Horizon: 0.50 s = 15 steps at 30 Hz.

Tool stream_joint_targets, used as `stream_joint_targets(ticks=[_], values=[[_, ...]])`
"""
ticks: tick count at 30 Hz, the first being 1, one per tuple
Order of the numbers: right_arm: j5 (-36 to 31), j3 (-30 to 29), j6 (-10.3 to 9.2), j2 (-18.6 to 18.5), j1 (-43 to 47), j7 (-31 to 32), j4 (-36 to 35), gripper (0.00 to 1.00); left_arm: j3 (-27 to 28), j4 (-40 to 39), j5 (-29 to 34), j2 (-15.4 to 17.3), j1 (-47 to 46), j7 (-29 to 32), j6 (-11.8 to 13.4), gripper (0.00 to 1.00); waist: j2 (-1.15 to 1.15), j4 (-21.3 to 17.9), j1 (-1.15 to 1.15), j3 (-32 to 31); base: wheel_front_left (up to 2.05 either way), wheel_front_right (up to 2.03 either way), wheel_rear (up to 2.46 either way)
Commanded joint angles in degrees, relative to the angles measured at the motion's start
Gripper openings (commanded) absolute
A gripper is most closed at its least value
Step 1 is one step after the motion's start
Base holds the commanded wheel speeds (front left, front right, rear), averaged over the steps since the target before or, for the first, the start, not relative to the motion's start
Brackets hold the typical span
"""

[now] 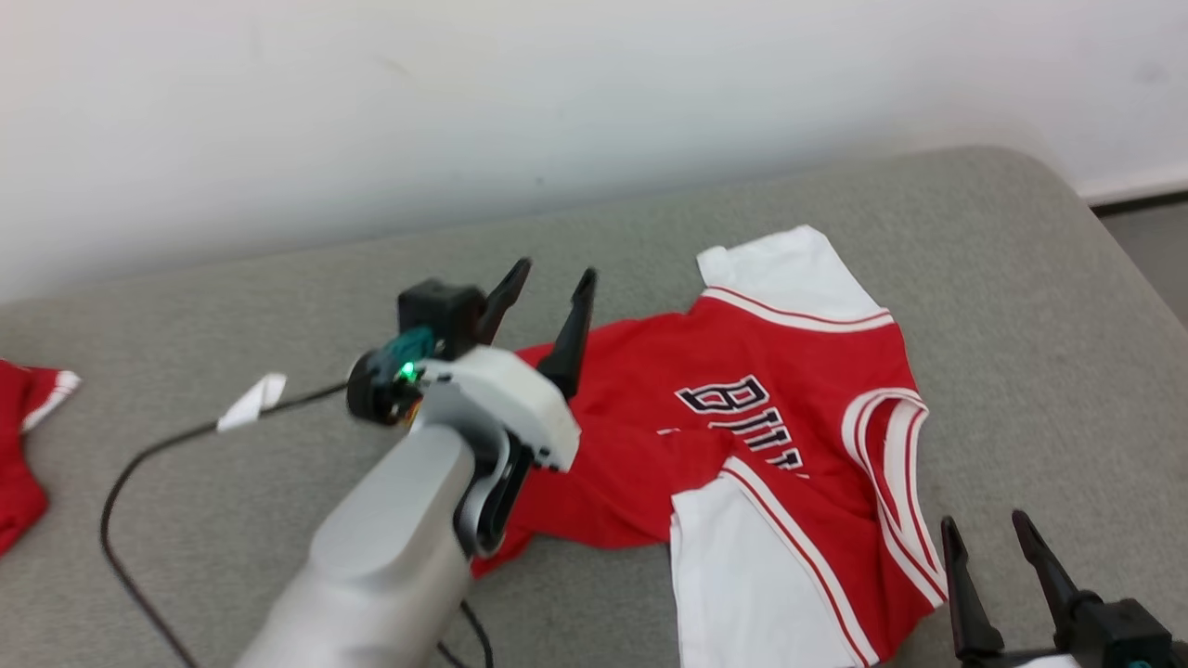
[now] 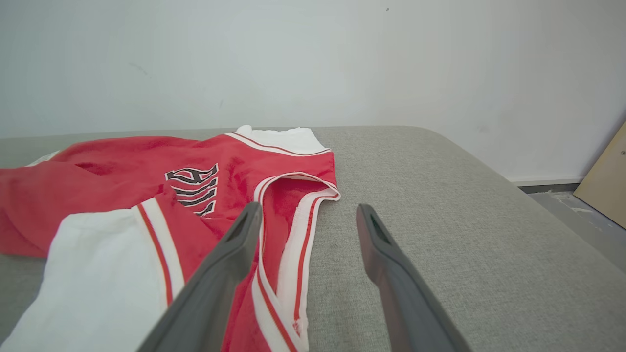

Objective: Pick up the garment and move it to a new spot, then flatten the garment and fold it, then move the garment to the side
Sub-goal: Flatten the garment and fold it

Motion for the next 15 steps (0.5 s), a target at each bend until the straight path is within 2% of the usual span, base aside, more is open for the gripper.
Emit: stream_joint_targets(ticks=[1, 8, 15], values=[[-0.8, -0.8, -0.15, -0.7, 1.9, -0.2, 0.2, 1.0, 1.5, -2.5, -0.1, 0.9, 4.5, -0.1, 0.7, 1.0, 0.0, 3.6, 0.0, -4.5, 0.0, 0.0, 0.0], [-1.0, -2.4, -0.15, -1.4, 4.7, -0.2, -0.9, 1.0, 5.6, -12.6, 1.9, 5.2, 18.5, -0.1, 3.7, 1.0, 0.0, 6.3, 0.0, -6.5, 0.0, 0.0, 0.0], [-1.0, -2.7, -0.15, -1.8, 5.9, -0.2, -1.5, 1.0, 6.9, -17.6, 2.6, 8.6, 27.5, -0.1, 4.6, 1.0, 0.0, 8.8, 0.0, -6.4, 0.0, 0.0, 0.0]])
